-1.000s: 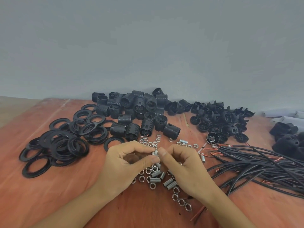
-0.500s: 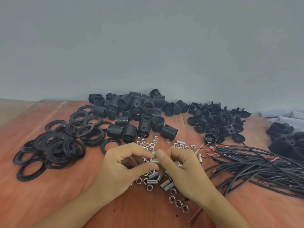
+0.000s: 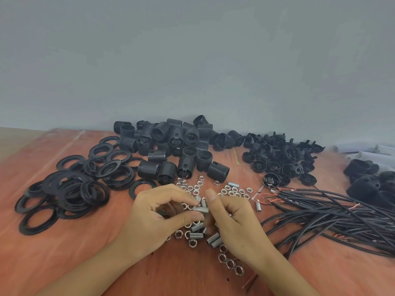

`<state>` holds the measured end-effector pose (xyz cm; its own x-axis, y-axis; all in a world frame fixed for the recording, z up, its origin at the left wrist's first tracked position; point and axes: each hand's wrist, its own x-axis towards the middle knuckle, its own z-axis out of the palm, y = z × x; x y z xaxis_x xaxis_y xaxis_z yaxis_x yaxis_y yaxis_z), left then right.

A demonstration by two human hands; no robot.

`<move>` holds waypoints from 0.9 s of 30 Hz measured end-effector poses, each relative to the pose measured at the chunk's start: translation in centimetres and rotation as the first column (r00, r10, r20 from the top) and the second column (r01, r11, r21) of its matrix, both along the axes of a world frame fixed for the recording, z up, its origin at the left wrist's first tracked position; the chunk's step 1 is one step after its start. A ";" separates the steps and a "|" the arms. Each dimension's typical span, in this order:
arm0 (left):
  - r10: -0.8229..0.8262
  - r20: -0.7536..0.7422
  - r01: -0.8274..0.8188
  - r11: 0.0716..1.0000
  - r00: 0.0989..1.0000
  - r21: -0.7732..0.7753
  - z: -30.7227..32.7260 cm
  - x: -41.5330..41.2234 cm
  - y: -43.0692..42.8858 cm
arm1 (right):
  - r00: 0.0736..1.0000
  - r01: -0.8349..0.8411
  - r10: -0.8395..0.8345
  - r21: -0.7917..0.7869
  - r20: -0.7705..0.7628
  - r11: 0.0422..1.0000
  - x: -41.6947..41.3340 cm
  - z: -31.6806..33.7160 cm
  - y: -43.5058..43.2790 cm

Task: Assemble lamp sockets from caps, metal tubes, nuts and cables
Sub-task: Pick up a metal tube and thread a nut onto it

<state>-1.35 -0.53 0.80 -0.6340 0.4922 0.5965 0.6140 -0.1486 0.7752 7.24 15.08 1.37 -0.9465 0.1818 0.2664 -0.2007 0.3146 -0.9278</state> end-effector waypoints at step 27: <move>-0.034 0.013 0.034 0.999 0.999 0.012 -0.2 -0.3 -0.2 | 0.998 0.007 -0.007 -0.004 -0.057 1.000 0.0 0.2 0.0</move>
